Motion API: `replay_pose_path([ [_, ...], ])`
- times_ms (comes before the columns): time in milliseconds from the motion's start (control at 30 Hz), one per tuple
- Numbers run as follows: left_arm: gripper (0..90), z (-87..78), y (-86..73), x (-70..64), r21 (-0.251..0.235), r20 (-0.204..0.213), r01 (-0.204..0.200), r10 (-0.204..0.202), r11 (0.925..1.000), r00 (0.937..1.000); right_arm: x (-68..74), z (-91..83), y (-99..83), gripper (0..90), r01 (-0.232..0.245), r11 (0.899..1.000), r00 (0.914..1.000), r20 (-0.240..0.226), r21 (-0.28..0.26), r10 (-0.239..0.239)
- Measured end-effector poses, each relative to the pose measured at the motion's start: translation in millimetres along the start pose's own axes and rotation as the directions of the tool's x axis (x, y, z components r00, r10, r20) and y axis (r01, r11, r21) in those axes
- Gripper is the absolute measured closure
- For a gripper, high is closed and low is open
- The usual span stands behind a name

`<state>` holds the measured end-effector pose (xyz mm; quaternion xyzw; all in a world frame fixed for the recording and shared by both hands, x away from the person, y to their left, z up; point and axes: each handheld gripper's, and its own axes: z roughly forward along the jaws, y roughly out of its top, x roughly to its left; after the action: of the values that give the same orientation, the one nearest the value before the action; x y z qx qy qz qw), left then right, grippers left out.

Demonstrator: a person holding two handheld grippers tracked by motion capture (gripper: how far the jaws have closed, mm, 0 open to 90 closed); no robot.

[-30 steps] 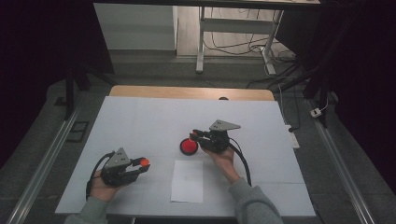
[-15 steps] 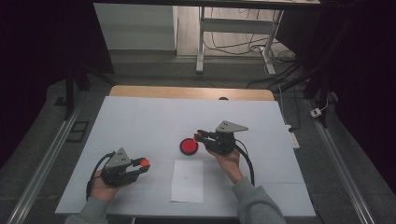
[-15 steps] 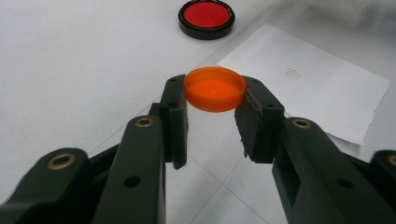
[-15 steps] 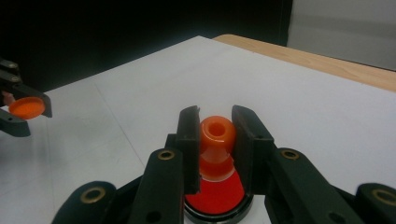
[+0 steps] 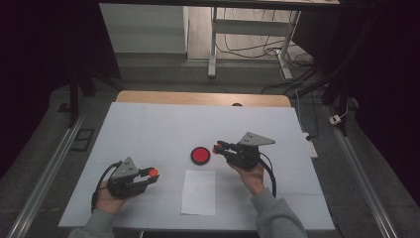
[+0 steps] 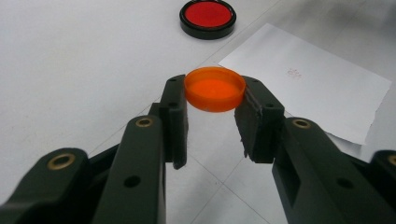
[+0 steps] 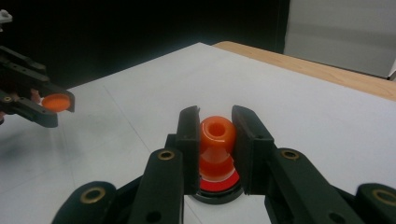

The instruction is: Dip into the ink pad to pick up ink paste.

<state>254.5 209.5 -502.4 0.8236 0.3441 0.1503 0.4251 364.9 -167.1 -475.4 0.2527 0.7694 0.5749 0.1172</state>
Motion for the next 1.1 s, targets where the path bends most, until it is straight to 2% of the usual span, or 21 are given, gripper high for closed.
replay_pose_path([
  [533, 65.3, 0.2, -0.4, 0.8, 0.002, 0.001, 0.002, -0.002, 1.0000, 1.0000, 5.3, -30.4, -2.6, 72.6, -0.001, 1.000, 0.9999, 0.012, -0.023, 0.002],
  [1100, 65.2, -0.1, -0.5, 0.7, 0.001, 0.000, 0.001, -0.001, 1.0000, 1.0000, 12.1, -33.3, -3.3, 72.6, 0.012, 1.000, 0.9999, -0.004, -0.019, -0.012],
])
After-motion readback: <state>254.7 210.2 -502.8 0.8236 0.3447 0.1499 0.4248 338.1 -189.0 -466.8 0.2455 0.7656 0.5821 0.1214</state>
